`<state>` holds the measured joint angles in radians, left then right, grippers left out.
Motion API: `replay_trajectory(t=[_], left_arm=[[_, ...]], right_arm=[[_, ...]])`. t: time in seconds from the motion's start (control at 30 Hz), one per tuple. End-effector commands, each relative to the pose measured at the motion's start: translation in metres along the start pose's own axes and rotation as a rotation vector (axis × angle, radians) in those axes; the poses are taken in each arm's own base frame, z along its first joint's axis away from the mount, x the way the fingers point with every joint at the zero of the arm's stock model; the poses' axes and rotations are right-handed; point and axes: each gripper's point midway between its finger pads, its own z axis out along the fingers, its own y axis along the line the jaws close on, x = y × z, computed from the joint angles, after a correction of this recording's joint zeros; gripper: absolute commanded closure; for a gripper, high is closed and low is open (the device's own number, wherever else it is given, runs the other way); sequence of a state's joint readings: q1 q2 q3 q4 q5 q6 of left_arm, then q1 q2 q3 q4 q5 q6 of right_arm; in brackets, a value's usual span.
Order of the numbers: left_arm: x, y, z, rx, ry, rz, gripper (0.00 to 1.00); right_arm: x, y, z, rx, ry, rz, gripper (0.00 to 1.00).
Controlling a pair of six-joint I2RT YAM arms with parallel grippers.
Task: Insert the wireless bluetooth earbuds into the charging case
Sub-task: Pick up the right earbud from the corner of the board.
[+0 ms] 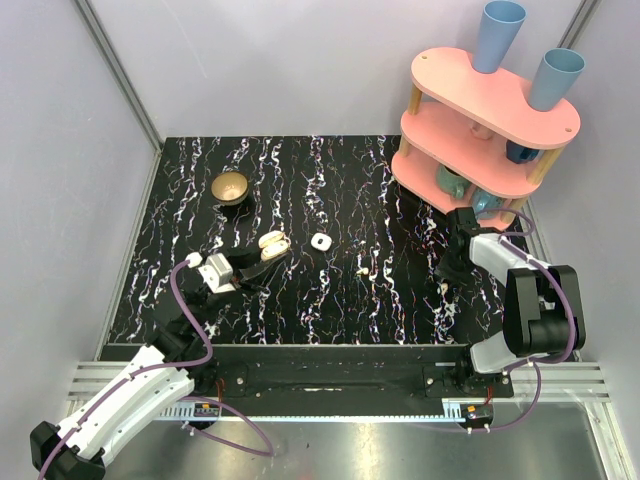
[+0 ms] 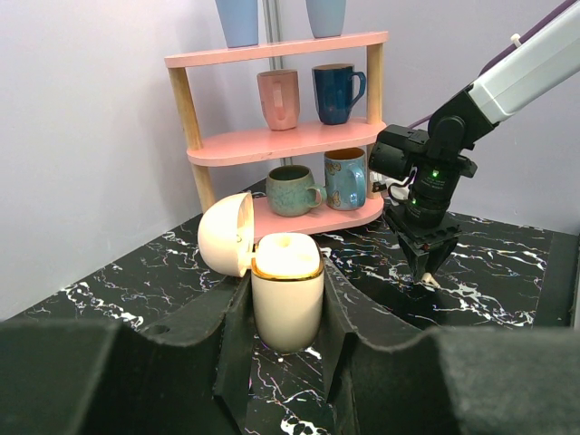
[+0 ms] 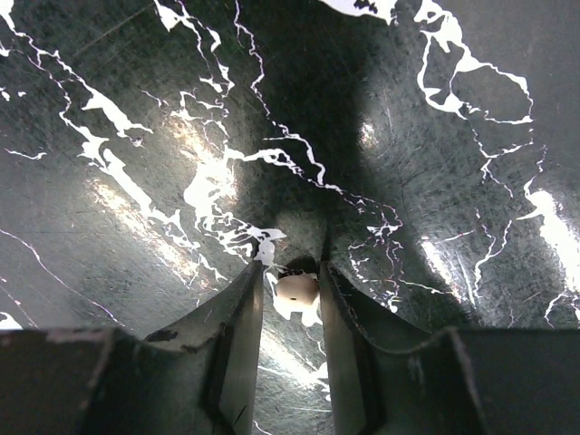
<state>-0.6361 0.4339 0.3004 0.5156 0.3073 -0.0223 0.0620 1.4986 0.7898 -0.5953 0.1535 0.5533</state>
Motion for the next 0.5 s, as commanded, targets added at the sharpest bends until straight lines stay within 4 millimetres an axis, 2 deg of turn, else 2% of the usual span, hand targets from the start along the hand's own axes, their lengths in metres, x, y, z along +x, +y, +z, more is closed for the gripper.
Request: replay_trajectory(t=[0.0, 0.13, 0.27, 0.37, 0.4, 0.47], left_arm=[[-0.0142, 0.0042, 0.0027, -0.018, -0.043, 0.027, 1.00], [-0.0140, 0.0045, 0.0031, -0.018, -0.041, 0.027, 1.00], [-0.0155, 0.0042, 0.0033, -0.016, -0.044, 0.028, 1.00], [-0.0159, 0.0043, 0.0034, -0.016, -0.044, 0.028, 1.00], [-0.0159, 0.0045, 0.0034, -0.018, -0.044, 0.028, 1.00], [-0.0165, 0.0043, 0.0038, -0.016, -0.046, 0.029, 1.00]], right_arm=[[-0.0091, 0.0070, -0.0013, -0.023, -0.011, -0.003, 0.63], [-0.0090, 0.0077, -0.0013, -0.028, -0.010, -0.008, 0.71], [-0.0073, 0.0104, -0.0011, -0.042, 0.002, -0.011, 0.69], [-0.0063, 0.0121, -0.0030, -0.056, 0.002, -0.011, 0.65], [-0.0064, 0.0117, -0.0033, -0.055, 0.002, -0.012, 0.56], [-0.0080, 0.0103, -0.0047, -0.048, -0.011, -0.008, 0.55]])
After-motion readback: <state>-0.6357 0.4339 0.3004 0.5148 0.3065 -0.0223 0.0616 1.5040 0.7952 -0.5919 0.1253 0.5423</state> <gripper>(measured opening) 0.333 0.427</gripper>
